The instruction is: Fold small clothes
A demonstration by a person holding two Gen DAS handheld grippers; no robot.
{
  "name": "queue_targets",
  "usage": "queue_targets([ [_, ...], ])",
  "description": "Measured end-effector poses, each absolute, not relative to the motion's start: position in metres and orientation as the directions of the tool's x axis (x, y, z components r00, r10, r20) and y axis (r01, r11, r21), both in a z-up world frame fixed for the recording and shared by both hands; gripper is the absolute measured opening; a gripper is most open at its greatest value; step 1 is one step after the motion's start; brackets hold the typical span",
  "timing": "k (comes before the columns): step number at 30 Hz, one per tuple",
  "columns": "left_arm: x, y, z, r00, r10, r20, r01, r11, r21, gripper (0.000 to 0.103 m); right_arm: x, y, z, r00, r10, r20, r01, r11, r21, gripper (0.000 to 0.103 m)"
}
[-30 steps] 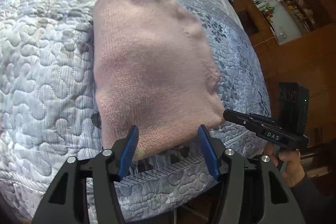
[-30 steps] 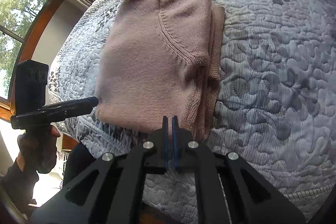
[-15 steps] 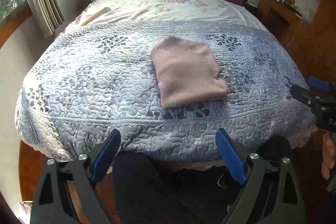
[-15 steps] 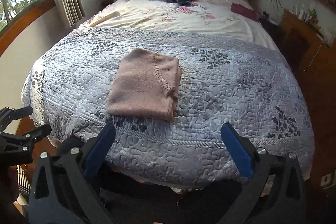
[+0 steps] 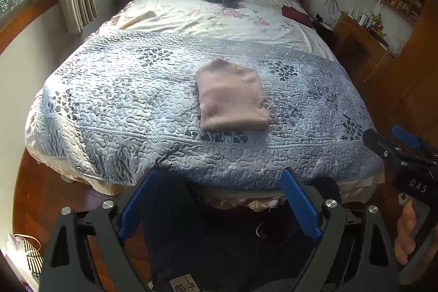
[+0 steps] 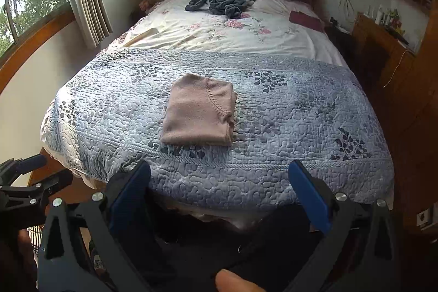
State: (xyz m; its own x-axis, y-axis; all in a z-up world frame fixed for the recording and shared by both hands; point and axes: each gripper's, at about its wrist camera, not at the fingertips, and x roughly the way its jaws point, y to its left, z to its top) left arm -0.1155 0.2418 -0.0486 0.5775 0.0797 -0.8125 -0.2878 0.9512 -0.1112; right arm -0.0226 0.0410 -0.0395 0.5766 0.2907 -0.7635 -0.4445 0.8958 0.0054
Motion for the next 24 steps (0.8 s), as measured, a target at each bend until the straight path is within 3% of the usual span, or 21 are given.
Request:
queue_targets([
  [24,-0.12,0.238,-0.044,0.611,0.045,-0.79,-0.264,0.953,-0.15,0.092,-0.04,0.044,-0.029,0.613,0.272,-0.742,-0.438,0.898,-0.033,0.1],
])
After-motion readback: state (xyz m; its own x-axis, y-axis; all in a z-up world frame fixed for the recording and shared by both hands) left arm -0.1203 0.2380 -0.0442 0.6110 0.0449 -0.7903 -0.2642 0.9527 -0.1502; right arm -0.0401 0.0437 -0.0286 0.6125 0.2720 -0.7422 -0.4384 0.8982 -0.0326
